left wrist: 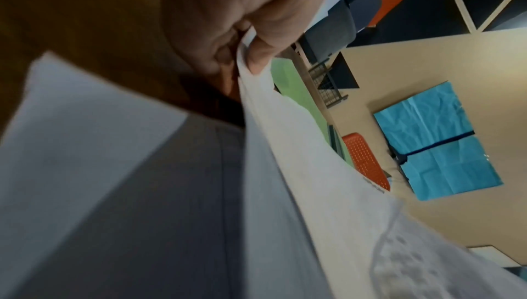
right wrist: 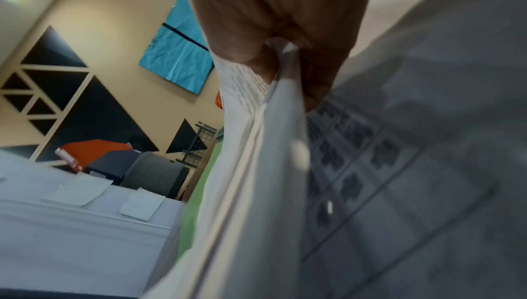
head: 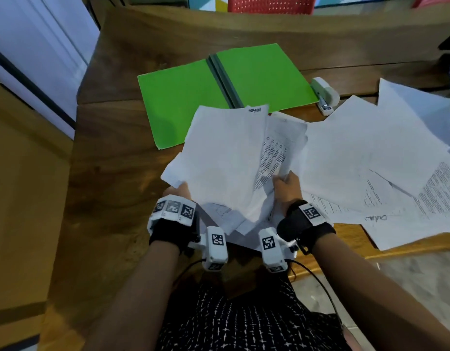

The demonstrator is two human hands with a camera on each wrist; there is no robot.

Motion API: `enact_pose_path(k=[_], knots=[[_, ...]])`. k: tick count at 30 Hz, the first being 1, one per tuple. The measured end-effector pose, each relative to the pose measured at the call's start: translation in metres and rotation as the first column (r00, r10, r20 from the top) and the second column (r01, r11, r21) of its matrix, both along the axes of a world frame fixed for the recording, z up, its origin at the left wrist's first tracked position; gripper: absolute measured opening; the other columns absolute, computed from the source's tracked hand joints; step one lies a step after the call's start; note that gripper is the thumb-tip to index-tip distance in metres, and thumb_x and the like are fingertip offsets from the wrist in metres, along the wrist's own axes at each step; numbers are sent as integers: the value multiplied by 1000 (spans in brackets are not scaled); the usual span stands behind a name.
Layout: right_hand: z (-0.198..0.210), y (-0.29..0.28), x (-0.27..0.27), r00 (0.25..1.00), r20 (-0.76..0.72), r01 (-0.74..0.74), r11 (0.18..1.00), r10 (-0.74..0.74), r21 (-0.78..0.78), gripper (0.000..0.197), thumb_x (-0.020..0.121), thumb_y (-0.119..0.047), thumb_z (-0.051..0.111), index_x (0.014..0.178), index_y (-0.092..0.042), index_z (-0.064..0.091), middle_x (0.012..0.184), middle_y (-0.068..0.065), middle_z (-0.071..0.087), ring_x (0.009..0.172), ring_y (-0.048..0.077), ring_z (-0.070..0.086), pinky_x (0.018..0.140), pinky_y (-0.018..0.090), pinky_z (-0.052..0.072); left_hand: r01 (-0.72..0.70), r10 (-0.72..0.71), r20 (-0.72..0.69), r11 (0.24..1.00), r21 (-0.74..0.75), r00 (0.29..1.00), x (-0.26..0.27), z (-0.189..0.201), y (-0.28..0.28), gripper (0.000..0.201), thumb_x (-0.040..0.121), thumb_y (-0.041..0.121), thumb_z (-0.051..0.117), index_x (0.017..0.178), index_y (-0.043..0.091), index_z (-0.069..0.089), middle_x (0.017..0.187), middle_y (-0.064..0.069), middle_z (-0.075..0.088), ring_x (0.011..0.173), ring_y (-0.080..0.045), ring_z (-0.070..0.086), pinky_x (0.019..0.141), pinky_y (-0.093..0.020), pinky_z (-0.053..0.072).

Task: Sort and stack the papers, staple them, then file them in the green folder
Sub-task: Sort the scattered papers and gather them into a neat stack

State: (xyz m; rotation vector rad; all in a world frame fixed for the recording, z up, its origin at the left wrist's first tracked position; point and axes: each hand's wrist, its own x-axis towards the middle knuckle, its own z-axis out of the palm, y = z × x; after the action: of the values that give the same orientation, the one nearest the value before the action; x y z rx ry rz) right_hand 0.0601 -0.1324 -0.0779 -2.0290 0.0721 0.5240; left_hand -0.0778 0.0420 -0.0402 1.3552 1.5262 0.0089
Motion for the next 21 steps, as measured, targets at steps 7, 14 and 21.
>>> enact_pose_path(k=[7, 14, 21], knots=[[20, -30, 27, 998, -69, -22, 990, 12, -141, 29, 76, -16, 55, 103, -4, 56, 112, 23, 61, 95, 28, 58, 78, 37, 45, -205, 130, 186, 853, 480, 974, 6, 87, 37, 43, 98, 27, 38, 132, 2, 48, 138, -16, 52, 129, -30, 47, 101, -31, 36], [57, -11, 27, 979, 160, 138, 989, -128, -54, 36, 89, -40, 53, 111, -12, 49, 121, 16, 44, 107, 28, 47, 90, 38, 36, 354, -621, 97, 561, 749, 778, 38, 136, -6, 45, 99, 26, 37, 121, -7, 57, 122, -27, 62, 107, -25, 57, 78, -25, 32], [52, -3, 27, 986, -160, 82, 983, -55, 167, 22, 86, -28, 59, 90, -8, 51, 78, 5, 47, 76, 22, 48, 68, 36, 40, 908, -942, -8, 319, 272, 334, 36, 64, -70, 33, 99, 16, 39, 126, 4, 55, 112, -20, 64, 95, -28, 60, 71, -24, 41]])
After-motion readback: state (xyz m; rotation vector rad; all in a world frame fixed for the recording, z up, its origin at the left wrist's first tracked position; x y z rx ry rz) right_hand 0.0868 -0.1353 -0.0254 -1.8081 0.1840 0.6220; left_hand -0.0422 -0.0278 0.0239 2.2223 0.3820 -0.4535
